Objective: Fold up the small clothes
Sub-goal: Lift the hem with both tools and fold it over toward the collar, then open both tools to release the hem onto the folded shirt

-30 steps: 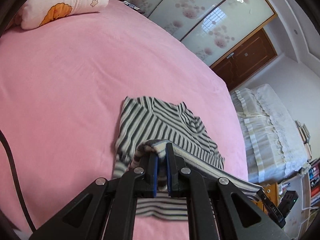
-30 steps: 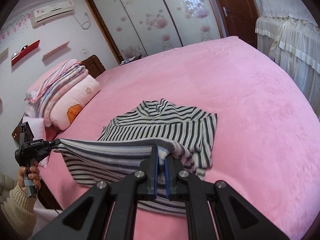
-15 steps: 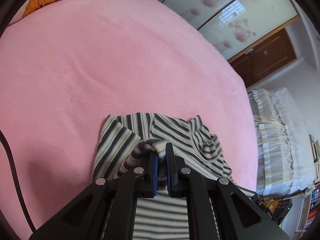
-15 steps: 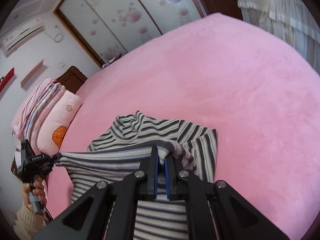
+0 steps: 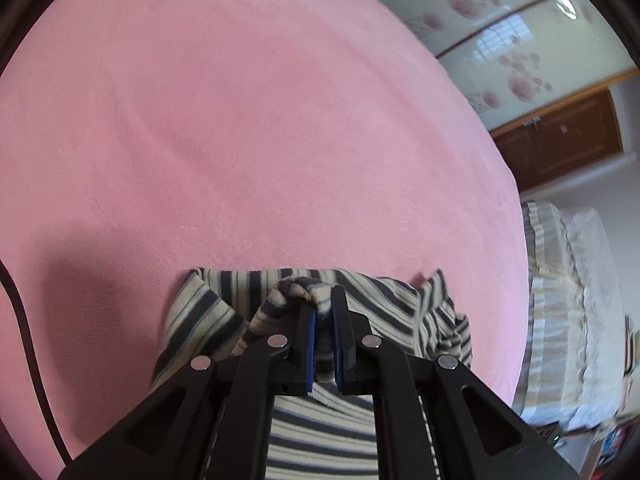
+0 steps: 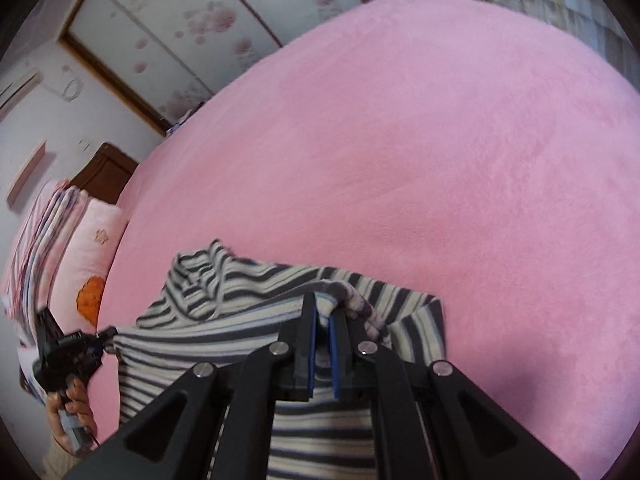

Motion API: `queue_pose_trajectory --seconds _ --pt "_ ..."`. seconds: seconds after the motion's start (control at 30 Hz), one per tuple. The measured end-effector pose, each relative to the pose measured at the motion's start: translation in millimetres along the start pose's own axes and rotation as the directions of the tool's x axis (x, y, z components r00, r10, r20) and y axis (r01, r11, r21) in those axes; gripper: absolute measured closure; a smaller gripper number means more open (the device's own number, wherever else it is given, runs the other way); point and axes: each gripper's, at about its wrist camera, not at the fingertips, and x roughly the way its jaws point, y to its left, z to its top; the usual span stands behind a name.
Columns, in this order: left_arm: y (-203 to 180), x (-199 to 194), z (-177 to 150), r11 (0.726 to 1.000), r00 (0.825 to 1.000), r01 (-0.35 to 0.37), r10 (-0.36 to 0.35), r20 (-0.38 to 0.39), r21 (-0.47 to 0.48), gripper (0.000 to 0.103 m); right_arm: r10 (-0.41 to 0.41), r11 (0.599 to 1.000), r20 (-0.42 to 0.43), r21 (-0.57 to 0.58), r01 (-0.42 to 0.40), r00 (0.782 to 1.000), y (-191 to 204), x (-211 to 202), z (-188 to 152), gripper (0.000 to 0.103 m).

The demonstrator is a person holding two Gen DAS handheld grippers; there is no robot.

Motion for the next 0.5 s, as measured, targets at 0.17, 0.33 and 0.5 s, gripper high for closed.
queue_pose_trajectory --seconds 0.17,0.33,0.5 --pt "4 23 1 0.997 0.999 0.042 -0.044 -0.017 -0.061 0.094 0.044 0.994 -0.04 0.102 -0.04 0.998 -17 16 7 0.096" --pt "10 29 9 0.98 0.99 0.139 -0.14 0.005 -0.142 0.09 0.126 0.979 -0.046 0.169 -0.117 0.991 -25 19 17 0.086" --pt "13 32 12 0.961 0.98 0.197 -0.192 0.046 -0.194 0.089 0.148 0.968 -0.024 0.209 -0.14 0.989 -27 23 24 0.085"
